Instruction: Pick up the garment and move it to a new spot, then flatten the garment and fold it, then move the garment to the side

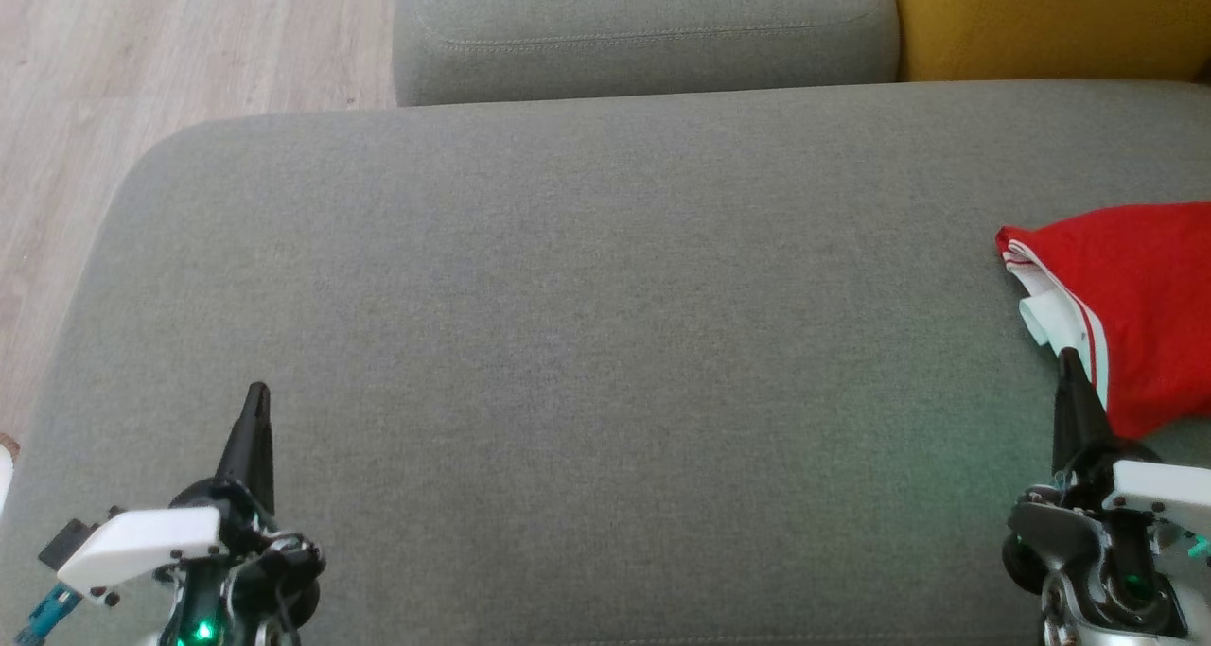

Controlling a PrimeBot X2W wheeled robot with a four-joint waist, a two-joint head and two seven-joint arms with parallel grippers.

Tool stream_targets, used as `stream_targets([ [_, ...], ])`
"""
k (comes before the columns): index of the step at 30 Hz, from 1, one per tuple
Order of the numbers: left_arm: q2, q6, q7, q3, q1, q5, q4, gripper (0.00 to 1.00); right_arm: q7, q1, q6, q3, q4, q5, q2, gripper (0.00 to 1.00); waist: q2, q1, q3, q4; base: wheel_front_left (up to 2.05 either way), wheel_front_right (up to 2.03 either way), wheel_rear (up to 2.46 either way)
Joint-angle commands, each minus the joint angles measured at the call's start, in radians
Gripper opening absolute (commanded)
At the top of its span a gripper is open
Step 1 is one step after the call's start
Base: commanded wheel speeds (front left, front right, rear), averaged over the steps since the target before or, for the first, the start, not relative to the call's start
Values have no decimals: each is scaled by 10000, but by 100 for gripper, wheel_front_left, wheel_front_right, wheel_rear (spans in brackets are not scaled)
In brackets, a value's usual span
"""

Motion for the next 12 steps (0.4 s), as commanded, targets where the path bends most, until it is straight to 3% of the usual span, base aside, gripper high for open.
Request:
stream_targets([
  [1, 198, -73, 75, 354, -583, -42, -387, 0, 58, -251, 67, 207, -389, 71, -45, 0, 0, 0, 0, 0, 0, 0, 0],
  [12, 198, -73, 75, 354, -583, -42, -387, 0, 58, -251, 67, 207, -389, 72, -45, 0, 0, 0, 0, 0, 0, 0, 0],
])
